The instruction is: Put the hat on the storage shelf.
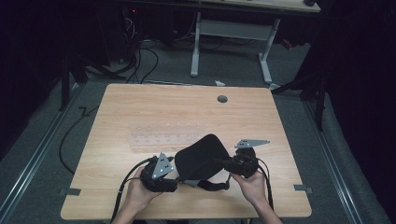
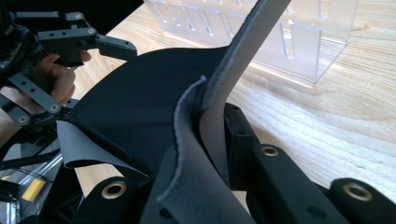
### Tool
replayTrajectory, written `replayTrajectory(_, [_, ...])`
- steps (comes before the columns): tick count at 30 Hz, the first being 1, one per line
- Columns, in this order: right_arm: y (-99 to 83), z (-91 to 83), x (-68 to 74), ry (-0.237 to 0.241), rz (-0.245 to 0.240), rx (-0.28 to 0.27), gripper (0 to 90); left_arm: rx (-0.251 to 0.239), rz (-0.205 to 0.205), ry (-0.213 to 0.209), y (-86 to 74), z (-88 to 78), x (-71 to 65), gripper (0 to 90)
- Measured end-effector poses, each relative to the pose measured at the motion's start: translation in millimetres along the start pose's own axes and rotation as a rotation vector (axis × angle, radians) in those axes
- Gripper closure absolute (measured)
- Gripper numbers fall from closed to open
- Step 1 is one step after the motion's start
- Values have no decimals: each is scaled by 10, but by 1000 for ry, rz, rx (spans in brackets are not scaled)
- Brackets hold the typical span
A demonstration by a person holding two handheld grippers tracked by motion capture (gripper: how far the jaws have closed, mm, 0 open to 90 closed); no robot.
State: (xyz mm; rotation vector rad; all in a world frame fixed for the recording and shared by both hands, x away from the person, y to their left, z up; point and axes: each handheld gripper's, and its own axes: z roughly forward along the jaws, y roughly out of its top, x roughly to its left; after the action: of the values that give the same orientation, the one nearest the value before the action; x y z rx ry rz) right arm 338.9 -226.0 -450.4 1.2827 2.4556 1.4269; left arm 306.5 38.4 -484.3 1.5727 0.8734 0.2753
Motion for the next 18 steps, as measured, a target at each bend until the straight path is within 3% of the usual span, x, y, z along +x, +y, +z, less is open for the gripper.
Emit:
replayTrajectory(10, [26,14,69,5,-20,5,848,8,31,25,-66,16,-1,347])
replayTrajectory(18, [51,66,96,53,-17,6,847,-12,34,-5,-24,-5,-28,427])
